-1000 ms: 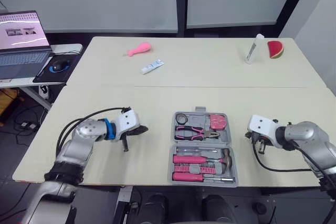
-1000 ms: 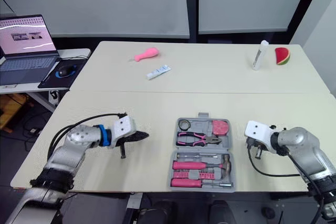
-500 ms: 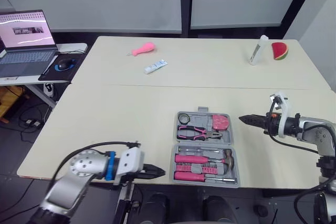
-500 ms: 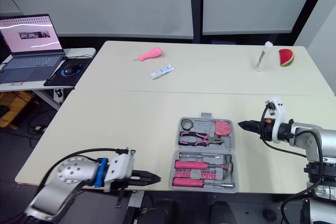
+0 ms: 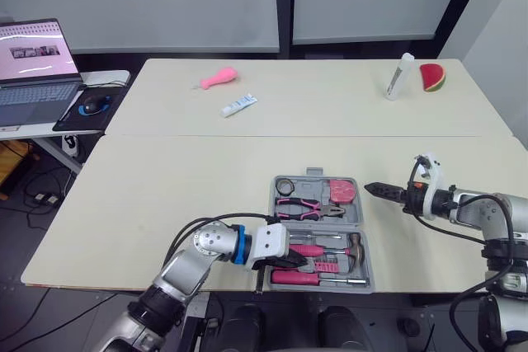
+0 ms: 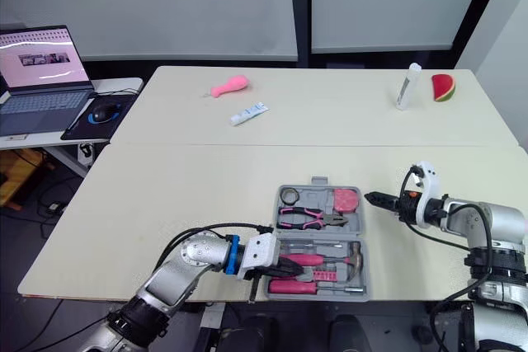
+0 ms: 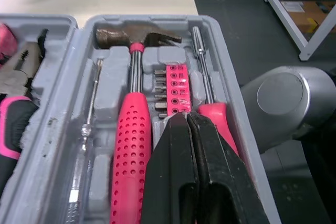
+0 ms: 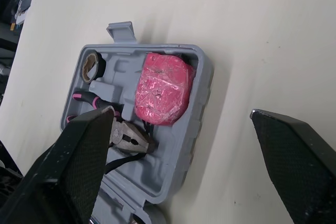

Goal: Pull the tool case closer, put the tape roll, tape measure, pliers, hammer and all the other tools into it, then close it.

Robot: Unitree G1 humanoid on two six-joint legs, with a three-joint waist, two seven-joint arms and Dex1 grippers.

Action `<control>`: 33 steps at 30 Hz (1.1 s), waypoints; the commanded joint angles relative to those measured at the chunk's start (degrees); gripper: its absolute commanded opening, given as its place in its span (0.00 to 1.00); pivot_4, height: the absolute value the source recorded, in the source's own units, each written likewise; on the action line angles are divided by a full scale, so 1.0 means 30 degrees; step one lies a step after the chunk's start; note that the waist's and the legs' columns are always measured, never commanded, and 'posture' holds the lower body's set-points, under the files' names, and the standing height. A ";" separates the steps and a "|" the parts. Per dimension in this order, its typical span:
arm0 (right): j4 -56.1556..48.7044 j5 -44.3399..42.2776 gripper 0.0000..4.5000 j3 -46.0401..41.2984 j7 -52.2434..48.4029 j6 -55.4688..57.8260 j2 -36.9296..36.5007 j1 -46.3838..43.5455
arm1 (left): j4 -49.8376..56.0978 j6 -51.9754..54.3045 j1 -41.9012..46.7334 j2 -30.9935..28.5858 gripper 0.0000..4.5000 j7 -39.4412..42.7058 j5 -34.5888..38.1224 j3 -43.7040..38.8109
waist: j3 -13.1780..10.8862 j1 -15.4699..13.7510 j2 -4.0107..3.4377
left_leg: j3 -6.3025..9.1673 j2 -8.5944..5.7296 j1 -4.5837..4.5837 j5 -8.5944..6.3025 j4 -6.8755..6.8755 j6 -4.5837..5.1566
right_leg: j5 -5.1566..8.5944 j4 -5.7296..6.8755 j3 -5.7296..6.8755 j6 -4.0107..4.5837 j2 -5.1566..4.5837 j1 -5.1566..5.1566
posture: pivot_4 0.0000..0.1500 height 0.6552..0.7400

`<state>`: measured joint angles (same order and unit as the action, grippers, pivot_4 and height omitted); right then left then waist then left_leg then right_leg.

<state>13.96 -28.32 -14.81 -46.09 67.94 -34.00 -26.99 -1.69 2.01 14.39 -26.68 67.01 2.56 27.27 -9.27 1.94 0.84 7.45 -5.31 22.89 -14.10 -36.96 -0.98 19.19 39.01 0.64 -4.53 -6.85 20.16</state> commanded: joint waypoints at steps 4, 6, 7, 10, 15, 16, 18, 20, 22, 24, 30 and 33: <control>0.1326 -0.0282 0.99 -0.0072 0.0580 -0.0760 0.0711 -0.0923 | -0.0970 0.0259 0.0709 0.0012 0.00 -0.0338 -0.1462 0.1003 | 0.0001 -0.0037 0.0000 | 0.0012 -0.0003 -0.0001 0.0024 -0.0004 -0.0041 | 0.0000 -0.0002 0.0005 0.0000 0.0000 -0.0005 | 1.00 1.00; 0.1679 -0.0007 0.99 0.0236 0.0884 -0.1139 0.0955 -0.1047 | -0.1249 0.0258 0.0820 0.0278 0.00 -0.0631 -0.1550 0.1025 | 0.0003 -0.0039 -0.0003 | 0.0012 -0.0006 -0.0002 0.0024 -0.0005 -0.0042 | 0.0000 -0.0004 0.0004 -0.0001 -0.0004 -0.0007 | 1.00 1.00; 0.2038 0.0194 0.99 0.0443 0.1101 -0.1368 0.1144 -0.1158 | -0.1381 0.0218 0.0868 0.0361 0.00 -0.0713 -0.1728 0.1145 | 0.0005 -0.0037 -0.0006 | 0.0011 -0.0008 -0.0001 0.0025 -0.0004 -0.0043 | 0.0000 -0.0004 0.0004 -0.0001 -0.0006 -0.0006 | 1.00 1.00; 0.3167 0.0509 0.99 0.0870 0.1362 -0.2076 0.1476 -0.1521 | -0.1521 0.0319 0.0945 0.0483 0.00 -0.0690 -0.2020 0.1480 | 0.0008 -0.0035 -0.0008 | 0.0012 -0.0009 -0.0004 0.0029 -0.0005 -0.0048 | -0.0001 -0.0004 0.0005 -0.0001 -0.0009 -0.0009 | 1.00 1.00; 0.5311 0.0642 0.99 0.1273 0.1191 -0.2888 0.2219 -0.2456 | -0.1292 0.0617 0.0904 0.0227 0.00 -0.0486 -0.2456 0.1947 | 0.0028 -0.0029 -0.0013 | 0.0010 -0.0007 -0.0029 0.0030 -0.0007 -0.0049 | -0.0002 -0.0005 0.0002 -0.0005 -0.0005 -0.0031 | 1.00 1.00; 0.5625 0.0652 0.99 0.1371 0.1128 -0.2972 0.2419 -0.2599 | -0.1291 0.0620 0.0905 0.0124 0.00 -0.0476 -0.2618 0.2022 | 0.0039 -0.0015 -0.0010 | 0.0013 -0.0005 -0.0031 0.0030 -0.0006 -0.0050 | -0.0002 -0.0004 0.0002 -0.0004 -0.0003 -0.0032 | 1.00 1.00; 0.6150 0.0655 0.99 0.1436 0.1107 -0.3124 0.2758 -0.2814 | -0.1207 0.0626 0.0853 0.0027 0.00 -0.0506 -0.2675 0.2032 | 0.0075 0.0016 -0.0008 | 0.0014 0.0003 -0.0036 0.0038 -0.0003 -0.0064 | -0.0002 -0.0004 0.0000 -0.0004 0.0007 -0.0033 | 1.00 1.00; 0.7084 0.0677 0.99 0.1281 0.1117 -0.3578 0.3193 -0.3195 | -0.1095 0.0605 0.0818 -0.0026 0.00 -0.0482 -0.2671 0.2053 | 0.0095 0.0045 -0.0002 | 0.0014 0.0005 -0.0046 0.0038 0.0001 -0.0065 | -0.0002 -0.0004 -0.0004 -0.0004 0.0009 -0.0039 | 1.00 1.00; 0.7962 0.0686 0.99 0.1140 0.1039 -0.3971 0.3508 -0.3542 | -0.1018 0.0429 0.0802 -0.0065 0.00 -0.0527 -0.2746 0.2064 | 0.0102 0.0094 0.0000 | 0.0016 0.0005 -0.0054 0.0038 0.0002 -0.0064 | -0.0002 -0.0007 -0.0006 -0.0004 0.0013 -0.0045 | 1.00 1.00; 0.8567 0.0515 0.99 0.0888 0.0903 -0.4077 0.3750 -0.3789 | -0.0994 0.0280 0.0826 -0.0066 0.00 -0.0671 -0.2862 0.2043 | 0.0108 0.0113 -0.0002 | 0.0023 0.0007 -0.0064 0.0037 0.0003 -0.0063 | -0.0002 -0.0007 -0.0005 -0.0003 0.0015 -0.0055 | 1.00 1.00; 0.9389 -0.0587 0.99 -0.0364 0.0363 -0.3756 0.4377 -0.4305 | -0.0799 0.0294 0.0725 -0.0286 0.00 -0.0566 -0.2950 0.2104 | 0.0109 0.0217 -0.0005 | 0.0026 0.0007 -0.0065 0.0037 0.0006 -0.0063 | -0.0002 -0.0006 -0.0008 -0.0003 0.0017 -0.0052 | 1.00 1.00; 0.9104 -0.1406 0.99 -0.1344 0.0345 -0.3341 0.4600 -0.4482 | -0.0779 0.0259 0.0769 -0.0344 0.00 -0.0528 -0.2953 0.2134 | 0.0108 0.0350 -0.0007 | 0.0026 0.0010 -0.0062 0.0038 0.0012 -0.0064 | -0.0002 -0.0003 -0.0012 -0.0002 0.0020 -0.0044 | 1.00 1.00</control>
<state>42.43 -29.44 -17.40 -43.92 56.20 -21.31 -39.11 -2.63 2.04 17.71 -26.90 65.52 -4.15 32.09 -8.95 2.99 0.82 7.53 -5.28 22.71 -13.99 -36.92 -1.17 19.18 39.00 0.60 -4.54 -6.79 20.05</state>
